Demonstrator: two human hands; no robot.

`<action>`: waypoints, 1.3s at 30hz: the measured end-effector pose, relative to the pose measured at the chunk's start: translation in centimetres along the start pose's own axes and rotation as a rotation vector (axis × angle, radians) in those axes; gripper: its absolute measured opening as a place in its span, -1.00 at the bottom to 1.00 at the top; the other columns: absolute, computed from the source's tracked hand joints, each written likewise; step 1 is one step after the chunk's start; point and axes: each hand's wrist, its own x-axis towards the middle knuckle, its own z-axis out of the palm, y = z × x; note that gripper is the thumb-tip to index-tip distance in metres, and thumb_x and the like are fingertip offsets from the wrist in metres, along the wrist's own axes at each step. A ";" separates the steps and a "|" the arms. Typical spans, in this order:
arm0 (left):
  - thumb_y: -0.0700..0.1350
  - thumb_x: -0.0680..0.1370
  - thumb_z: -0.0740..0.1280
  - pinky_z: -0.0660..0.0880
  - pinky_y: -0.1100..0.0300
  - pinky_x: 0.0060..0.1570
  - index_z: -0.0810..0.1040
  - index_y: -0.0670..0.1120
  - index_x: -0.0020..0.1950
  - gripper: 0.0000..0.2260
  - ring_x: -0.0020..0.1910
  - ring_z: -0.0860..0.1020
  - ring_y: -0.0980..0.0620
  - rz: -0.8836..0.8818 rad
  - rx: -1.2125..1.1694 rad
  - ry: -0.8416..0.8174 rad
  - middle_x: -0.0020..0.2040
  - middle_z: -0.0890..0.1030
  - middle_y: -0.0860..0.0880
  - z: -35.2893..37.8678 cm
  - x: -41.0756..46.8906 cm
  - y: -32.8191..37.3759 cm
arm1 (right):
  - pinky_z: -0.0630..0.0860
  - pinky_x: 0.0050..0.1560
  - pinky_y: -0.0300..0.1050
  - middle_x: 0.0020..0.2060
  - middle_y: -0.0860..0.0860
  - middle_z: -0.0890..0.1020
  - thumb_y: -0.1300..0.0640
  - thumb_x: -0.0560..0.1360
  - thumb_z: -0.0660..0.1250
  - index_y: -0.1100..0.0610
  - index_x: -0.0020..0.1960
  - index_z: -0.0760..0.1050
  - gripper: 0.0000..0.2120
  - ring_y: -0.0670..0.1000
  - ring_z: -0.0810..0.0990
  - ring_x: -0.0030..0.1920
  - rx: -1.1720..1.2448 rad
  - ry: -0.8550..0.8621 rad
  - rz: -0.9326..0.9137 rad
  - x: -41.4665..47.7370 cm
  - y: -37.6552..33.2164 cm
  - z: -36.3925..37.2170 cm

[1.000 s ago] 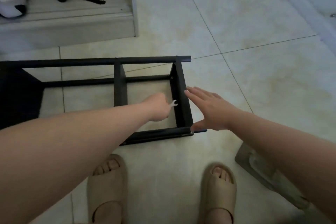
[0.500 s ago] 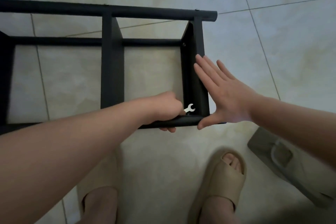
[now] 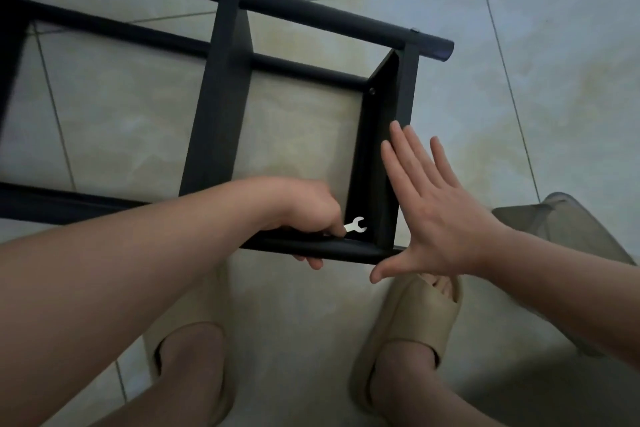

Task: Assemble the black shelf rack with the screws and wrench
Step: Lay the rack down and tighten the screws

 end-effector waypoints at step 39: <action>-0.04 0.61 0.34 0.52 0.18 -0.08 0.59 -0.02 -0.04 -0.91 -0.12 0.66 0.10 0.148 -0.616 -0.061 -0.18 0.72 0.05 -0.2 1.4 1.0 | -0.01 0.59 0.33 0.60 0.34 -0.03 -0.68 0.29 0.16 0.41 0.60 -0.03 0.37 0.33 -0.09 0.62 0.073 0.234 -0.090 0.8 0.9 2.6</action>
